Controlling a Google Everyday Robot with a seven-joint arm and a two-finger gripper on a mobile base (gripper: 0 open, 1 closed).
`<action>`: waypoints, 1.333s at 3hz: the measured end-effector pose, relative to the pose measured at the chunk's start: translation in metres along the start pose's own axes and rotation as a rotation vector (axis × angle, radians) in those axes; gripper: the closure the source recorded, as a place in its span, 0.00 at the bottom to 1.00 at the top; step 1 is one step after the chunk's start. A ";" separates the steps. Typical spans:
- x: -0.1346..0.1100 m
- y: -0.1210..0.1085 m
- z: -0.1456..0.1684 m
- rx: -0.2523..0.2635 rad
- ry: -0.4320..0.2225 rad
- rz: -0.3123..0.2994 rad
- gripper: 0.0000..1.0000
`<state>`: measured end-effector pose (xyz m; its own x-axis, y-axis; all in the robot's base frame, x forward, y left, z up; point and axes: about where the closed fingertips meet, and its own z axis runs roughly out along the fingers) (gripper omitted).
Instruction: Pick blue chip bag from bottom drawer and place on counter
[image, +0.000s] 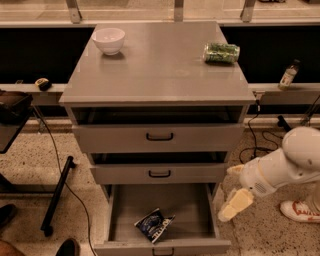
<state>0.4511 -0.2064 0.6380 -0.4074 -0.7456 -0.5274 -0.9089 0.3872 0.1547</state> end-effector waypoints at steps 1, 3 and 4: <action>0.057 -0.012 0.070 0.030 -0.045 0.294 0.00; 0.078 -0.039 0.102 -0.002 -0.010 0.393 0.00; 0.079 -0.046 0.143 -0.001 -0.064 0.470 0.00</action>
Offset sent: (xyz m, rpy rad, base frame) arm -0.0036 -0.0160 -0.1578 0.0519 0.4415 -0.2816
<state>0.4736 -0.2057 0.4693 -0.7682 -0.4552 -0.4502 -0.6277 0.6738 0.3898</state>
